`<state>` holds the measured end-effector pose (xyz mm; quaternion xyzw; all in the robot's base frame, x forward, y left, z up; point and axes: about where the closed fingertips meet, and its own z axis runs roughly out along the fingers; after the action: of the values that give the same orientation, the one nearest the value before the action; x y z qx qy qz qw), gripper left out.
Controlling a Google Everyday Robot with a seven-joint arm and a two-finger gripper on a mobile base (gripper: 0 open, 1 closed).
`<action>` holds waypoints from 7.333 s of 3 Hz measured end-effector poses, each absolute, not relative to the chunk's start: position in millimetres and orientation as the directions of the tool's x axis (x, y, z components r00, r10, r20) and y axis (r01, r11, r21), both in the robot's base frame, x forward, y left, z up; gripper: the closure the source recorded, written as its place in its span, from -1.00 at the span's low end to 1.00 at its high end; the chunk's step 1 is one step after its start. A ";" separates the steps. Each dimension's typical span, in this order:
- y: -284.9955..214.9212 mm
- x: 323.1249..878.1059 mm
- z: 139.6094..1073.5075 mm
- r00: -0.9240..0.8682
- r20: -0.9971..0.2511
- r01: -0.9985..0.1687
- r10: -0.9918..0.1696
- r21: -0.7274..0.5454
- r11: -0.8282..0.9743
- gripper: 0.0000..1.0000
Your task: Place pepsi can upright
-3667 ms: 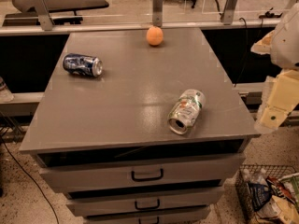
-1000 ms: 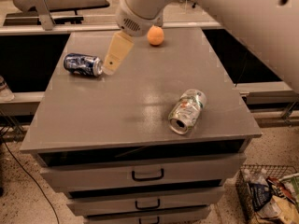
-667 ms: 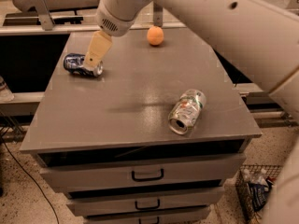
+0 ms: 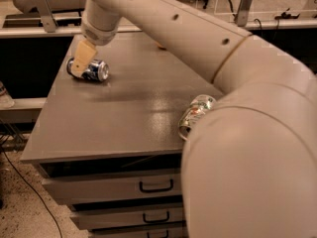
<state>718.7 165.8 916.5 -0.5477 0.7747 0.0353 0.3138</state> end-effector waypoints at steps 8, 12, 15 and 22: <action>185.6 736.3 925.1 -0.075 -0.597 -0.913 -0.799 -0.280 0.295 1.00; -28.5 728.7 969.3 0.136 -0.926 -0.906 -0.353 -0.260 0.333 1.00; -90.9 711.5 925.8 0.103 -0.969 -0.936 -0.225 -0.171 0.307 1.00; -162.8 677.6 918.3 0.103 -0.972 -0.918 -0.211 -0.174 0.356 -1.00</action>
Offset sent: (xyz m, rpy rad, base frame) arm 0.0383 0.0596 -0.0614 -0.1452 0.1052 0.0335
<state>677.6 -162.8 918.3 -0.4753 0.5937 0.3099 0.5705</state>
